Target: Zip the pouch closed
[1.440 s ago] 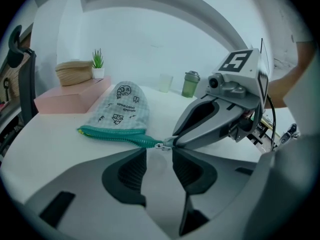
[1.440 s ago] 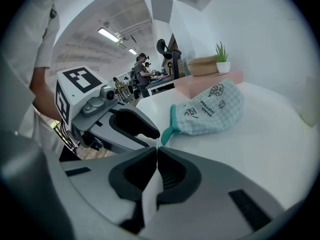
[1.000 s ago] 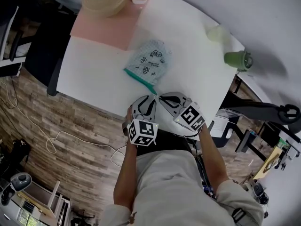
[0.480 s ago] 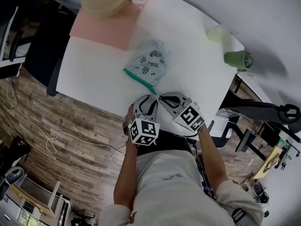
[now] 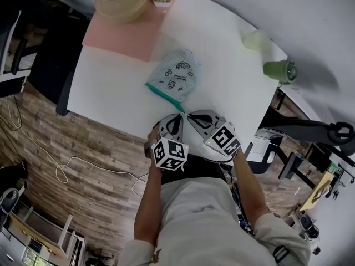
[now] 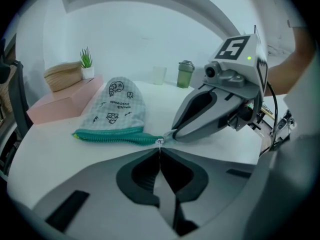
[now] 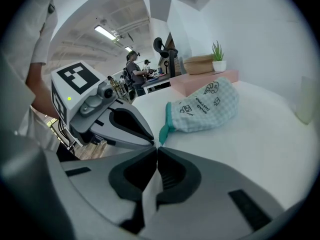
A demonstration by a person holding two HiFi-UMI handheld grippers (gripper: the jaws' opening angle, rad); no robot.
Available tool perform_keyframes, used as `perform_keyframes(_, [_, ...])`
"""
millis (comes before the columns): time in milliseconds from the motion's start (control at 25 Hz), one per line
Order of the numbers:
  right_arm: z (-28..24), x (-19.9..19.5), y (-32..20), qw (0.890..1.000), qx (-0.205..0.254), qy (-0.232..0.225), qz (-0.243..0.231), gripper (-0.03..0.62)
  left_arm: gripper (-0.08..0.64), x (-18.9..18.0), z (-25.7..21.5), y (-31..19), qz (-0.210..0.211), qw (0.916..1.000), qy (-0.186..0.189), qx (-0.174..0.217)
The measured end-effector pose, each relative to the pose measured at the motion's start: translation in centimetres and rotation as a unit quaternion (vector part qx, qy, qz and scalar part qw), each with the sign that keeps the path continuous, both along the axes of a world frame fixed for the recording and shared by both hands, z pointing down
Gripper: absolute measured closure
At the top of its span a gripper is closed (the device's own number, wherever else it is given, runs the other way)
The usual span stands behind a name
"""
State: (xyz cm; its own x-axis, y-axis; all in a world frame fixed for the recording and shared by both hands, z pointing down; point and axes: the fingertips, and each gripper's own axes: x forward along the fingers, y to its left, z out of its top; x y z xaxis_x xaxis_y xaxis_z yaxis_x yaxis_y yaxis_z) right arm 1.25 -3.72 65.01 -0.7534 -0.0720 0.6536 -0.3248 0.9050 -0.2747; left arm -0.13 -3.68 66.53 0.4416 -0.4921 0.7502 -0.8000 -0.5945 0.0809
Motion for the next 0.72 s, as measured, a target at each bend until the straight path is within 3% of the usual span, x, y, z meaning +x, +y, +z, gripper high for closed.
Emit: perform_keyframes(720, [0.15,0.76,-0.67,0.999,0.002,0.023,0.033,0.588,0.563,-0.93,-0.3,-0.83,0.003,0.9996,0.021,-0.02])
